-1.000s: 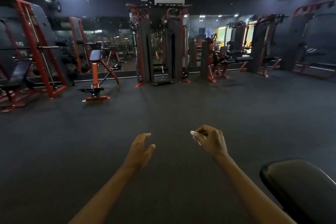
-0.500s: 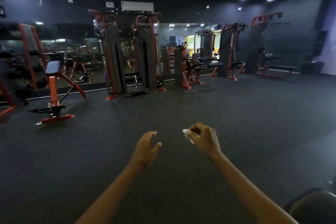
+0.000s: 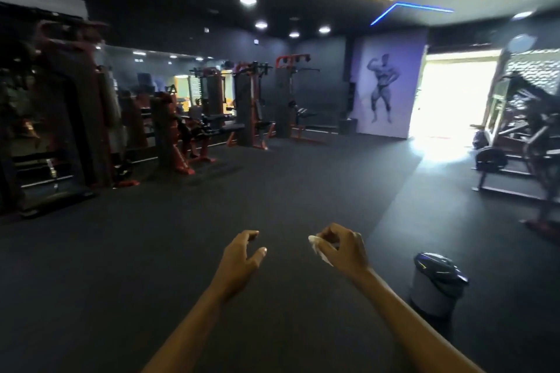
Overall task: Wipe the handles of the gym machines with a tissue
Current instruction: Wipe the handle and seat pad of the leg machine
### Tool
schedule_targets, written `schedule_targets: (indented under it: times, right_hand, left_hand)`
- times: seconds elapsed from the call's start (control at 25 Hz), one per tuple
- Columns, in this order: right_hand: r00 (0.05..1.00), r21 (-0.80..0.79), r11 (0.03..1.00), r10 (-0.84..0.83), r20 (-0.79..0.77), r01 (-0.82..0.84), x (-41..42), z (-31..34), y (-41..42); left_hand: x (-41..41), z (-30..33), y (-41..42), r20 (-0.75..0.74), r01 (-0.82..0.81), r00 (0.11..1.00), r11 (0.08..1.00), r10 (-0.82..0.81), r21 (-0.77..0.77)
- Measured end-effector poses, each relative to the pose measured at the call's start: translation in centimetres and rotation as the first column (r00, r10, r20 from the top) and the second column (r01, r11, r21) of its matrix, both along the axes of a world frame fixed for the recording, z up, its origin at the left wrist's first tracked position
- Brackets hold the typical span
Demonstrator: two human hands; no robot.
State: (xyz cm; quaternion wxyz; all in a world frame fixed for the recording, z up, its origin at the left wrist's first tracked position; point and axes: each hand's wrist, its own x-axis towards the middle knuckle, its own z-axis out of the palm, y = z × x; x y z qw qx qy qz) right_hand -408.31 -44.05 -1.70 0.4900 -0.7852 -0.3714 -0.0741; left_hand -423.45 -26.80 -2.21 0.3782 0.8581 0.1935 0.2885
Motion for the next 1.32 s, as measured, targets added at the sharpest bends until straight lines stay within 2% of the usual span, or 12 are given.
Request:
schedule_targets:
  times: [0.12, 0.24, 0.36, 0.48, 0.6, 0.84, 0.92, 1.04, 1.16, 1.32]
  right_hand:
    - [0.974, -0.011, 0.974, -0.227, -0.01, 0.227, 7.2, -0.1, -1.4]
    - [0.89, 0.014, 0.89, -0.454, -0.03, 0.455, 13.2, 0.0, -3.6]
    - [0.826, 0.042, 0.826, -0.557, -0.088, 0.561, 18.8, -1.0, -5.7]
    - [0.716, 0.079, 0.713, -0.684, -0.136, 0.696, 22.1, -1.2, -9.0]
    - [0.55, 0.037, 0.552, -0.82, -0.159, 0.833, 22.8, -1.6, -13.4]
    - [0.332, 0.021, 0.333, -0.929, -0.162, 0.943, 29.3, -2.1, -23.8]
    - [0.277, 0.016, 0.279, -0.946, -0.168, 0.96, 32.6, -3.1, -26.8]
    - [0.208, 0.041, 0.204, -0.959, -0.194, 0.978, 37.0, -3.9, -30.5]
    - [0.145, 0.045, 0.138, -0.961, -0.234, 0.989, 39.2, -2.1, -33.0]
    - [-0.001, -0.033, 0.004, -0.99, -0.141, 0.999, 39.8, -1.0, -38.5]
  left_hand:
    - [10.3, 1.1, 1.7, 0.013, 0.209, 0.978, 0.977, -0.209, 0.034]
    - [19.1, 1.4, 1.9, -0.01, 0.4, 0.916, 0.914, -0.4, 0.063]
    - [27.9, 1.3, 2.5, -0.038, 0.534, 0.845, 0.844, -0.533, 0.048]
    - [36.0, 1.8, 0.3, -0.04, 0.668, 0.745, 0.744, -0.666, 0.035]
    - [41.4, 1.2, -5.1, -0.08, 0.819, 0.573, 0.574, -0.816, 0.018]
    - [52.7, -1.1, -16.7, -0.053, 0.942, 0.321, 0.325, -0.946, -0.089]
    - [56.7, -1.1, -19.8, -0.113, 0.963, 0.262, 0.267, -0.958, -0.032]
    - [63.8, 0.6, -24.1, -0.083, 0.978, 0.206, 0.201, -0.975, 0.062]
    - [69.6, 1.2, -29.3, -0.034, 0.99, 0.138, 0.138, -0.99, 0.009]
    - [74.1, -0.2, -38.2, -0.054, 0.998, -0.005, -0.002, -0.999, -0.061]
